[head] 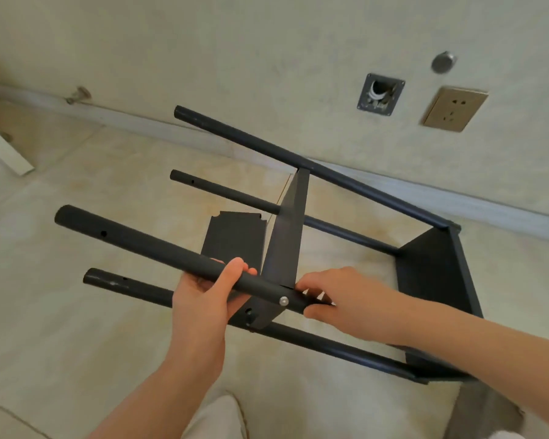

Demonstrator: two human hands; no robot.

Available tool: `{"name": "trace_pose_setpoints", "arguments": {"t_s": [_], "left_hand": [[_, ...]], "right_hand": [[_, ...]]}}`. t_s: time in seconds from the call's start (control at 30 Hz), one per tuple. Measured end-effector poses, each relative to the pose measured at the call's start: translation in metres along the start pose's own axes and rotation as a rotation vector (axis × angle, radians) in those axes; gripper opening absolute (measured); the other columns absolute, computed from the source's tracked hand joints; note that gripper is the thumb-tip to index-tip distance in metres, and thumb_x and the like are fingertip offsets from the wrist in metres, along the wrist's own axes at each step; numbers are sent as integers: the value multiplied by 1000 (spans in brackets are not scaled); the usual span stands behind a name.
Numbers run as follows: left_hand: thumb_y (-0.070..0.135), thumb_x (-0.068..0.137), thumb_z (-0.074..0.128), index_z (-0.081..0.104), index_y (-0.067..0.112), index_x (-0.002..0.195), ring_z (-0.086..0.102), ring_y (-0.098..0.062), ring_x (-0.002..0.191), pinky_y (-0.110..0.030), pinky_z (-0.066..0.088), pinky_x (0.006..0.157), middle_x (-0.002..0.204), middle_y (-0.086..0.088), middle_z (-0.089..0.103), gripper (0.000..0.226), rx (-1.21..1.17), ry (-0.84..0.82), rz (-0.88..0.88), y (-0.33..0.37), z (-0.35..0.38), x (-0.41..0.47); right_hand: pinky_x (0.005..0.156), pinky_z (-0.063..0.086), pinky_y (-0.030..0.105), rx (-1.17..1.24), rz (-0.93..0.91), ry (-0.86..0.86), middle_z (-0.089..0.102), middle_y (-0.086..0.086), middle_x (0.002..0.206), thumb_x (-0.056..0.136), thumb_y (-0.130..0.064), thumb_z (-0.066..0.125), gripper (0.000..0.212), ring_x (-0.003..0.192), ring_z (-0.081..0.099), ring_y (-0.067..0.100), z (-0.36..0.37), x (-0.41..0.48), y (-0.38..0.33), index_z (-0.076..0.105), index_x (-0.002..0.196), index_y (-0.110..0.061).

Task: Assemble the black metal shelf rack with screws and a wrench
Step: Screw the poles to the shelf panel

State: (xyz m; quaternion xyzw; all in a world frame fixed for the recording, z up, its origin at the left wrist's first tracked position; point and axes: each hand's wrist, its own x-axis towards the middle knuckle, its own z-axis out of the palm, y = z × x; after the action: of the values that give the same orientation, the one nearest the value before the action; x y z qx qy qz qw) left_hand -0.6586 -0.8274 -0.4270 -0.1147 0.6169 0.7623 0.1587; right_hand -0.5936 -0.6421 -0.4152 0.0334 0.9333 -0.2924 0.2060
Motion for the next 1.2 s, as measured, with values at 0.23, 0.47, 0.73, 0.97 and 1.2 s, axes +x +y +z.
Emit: {"name": "trace_pose_setpoints", "arguments": {"t_s": [0.23,0.47,0.73,0.97,1.2], "left_hand": [[14,81,78,63,20,103,76,-15,84,-23,60,65,93,0,76,27,216,-120,86,57,43,2],[11,84,77,60,18,109,76,-13,80,-29,62,75,92,0,74,32,372,-233,217,115,82,-16],[17,87,77,59,24,100,74,-7,76,-31,59,76,73,14,73,23,576,-340,310,139,99,-58],[11,88,74,56,18,110,75,-16,82,-33,61,75,97,-5,70,29,647,-372,228,157,104,-96],[7,87,75,58,15,109,73,-16,85,-33,59,76,94,-5,71,29,725,-404,239,158,99,-129]], "right_hand": [[87,47,20,137,88,102,61,-8,109,96,-26,61,22,97,60,8,-45,-22,-13,60,118,-24],[84,55,24,377,123,257,67,-8,100,93,-23,65,10,95,67,15,-64,-45,-29,66,103,-23],[85,57,22,640,163,354,70,-9,101,89,-19,71,22,95,69,11,-52,-85,-39,68,111,-20],[87,58,29,757,240,351,71,-8,110,90,-26,71,16,106,64,7,-71,-135,-33,69,107,-26],[83,57,34,771,349,664,65,2,111,95,-21,64,24,102,63,16,-121,-176,11,61,118,-17]]}}
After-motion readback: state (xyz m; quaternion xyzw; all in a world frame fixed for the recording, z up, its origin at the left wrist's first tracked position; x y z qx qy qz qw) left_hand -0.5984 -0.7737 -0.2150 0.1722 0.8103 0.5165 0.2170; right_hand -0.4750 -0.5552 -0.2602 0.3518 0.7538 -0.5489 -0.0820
